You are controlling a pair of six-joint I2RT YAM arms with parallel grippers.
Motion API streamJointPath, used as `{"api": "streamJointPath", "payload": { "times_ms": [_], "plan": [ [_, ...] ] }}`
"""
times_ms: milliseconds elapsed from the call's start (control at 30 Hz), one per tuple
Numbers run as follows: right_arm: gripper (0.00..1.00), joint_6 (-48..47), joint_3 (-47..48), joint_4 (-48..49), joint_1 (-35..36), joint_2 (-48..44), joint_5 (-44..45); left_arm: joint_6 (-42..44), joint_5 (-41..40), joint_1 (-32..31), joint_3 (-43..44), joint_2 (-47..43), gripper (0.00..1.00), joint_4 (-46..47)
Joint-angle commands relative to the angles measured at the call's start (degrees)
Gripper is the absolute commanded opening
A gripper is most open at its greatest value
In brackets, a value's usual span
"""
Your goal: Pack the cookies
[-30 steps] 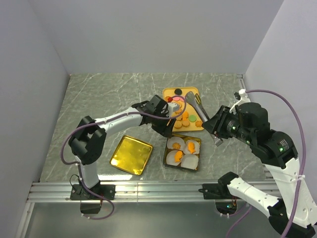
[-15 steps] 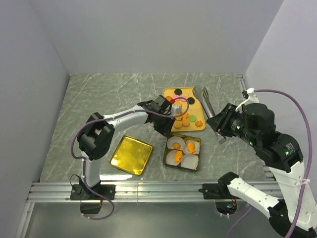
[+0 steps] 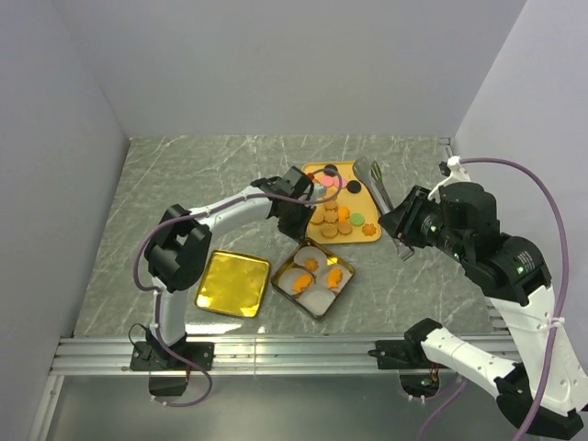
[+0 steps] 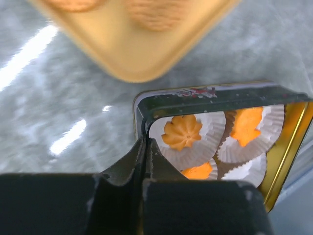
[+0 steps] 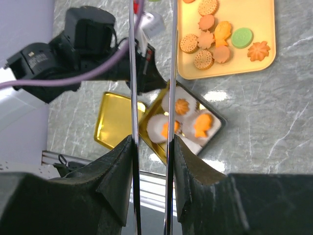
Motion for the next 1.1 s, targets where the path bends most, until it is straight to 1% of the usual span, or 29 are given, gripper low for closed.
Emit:
{"api": "streamJointPath", "payload": {
  "times_ms": [0, 133, 167, 267, 500, 600, 733, 800, 833, 900, 933, 1000, 1033, 1067],
  "plan": [
    [0.29, -1.17, 1.9, 4.27, 0.13, 0.85, 0.9, -1.57, -7.03, 3.73, 1.49, 0.57, 0.01, -3.55],
    [0.3, -1.79, 2.25, 4.97, 0.13, 1.9, 0.54, -2.1, -11.24, 4.97, 1.4, 0.04, 0.01, -5.04],
    [0.29, -1.96, 2.34, 5.06, 0.13, 2.43, 0.46, -2.27, -13.34, 5.23, 1.31, -0.05, 0.01, -5.3],
    [0.29, -2.31, 2.52, 5.76, 0.13, 3.48, -0.33, -3.85, -15.73, 7.34, 0.0, -0.83, 0.0, -5.92],
    [0.29, -3.28, 2.78, 8.04, 0.13, 6.3, -1.92, -7.02, -19.69, 17.7, -4.92, -4.35, 0.01, -4.25],
    [0.29, -3.72, 1.73, 10.06, 0.04, 6.65, -2.97, -7.55, -20.92, 20.78, -5.98, -5.58, 0.01, -3.37],
    [0.29, -4.95, -0.29, 12.09, 0.21, 8.58, -5.52, -7.9, -20.92, 22.99, -5.46, -5.32, 0.01, -3.37],
    [0.29, -5.22, -2.3, 13.84, 0.56, 9.73, -9.02, -8.51, -19.61, 23.43, -5.81, -5.84, 0.04, -2.76],
    [0.29, -5.22, -2.93, 14.29, 0.92, 10.25, -9.82, -8.6, -19.08, 23.52, -6.33, -6.02, 0.11, -2.5],
    [0.29, -6.0, -3.81, 14.56, 2.84, 12.53, -10.27, -8.87, -18.29, 23.6, -6.86, -7.07, 0.19, -1.97],
    [0.29, -6.27, -3.9, 14.47, 3.64, 14.28, -10.27, -8.96, -18.2, 23.69, -7.21, -7.43, 0.27, -1.62],
    [0.29, -7.23, -3.64, 13.68, 6.61, 16.22, -9.74, -9.13, -17.85, 24.22, -7.39, -8.48, 0.35, -1.44],
    [0.29, -7.5, -3.64, 13.67, 7.76, 17.28, -9.39, -9.31, -17.85, 24.39, -7.39, -8.92, 0.43, -1.35],
    [0.29, -7.76, -3.55, 13.24, 8.73, 18.94, -9.3, -9.31, -17.59, 24.74, -7.3, -9.62, 0.46, -1.53]
  ]
}}
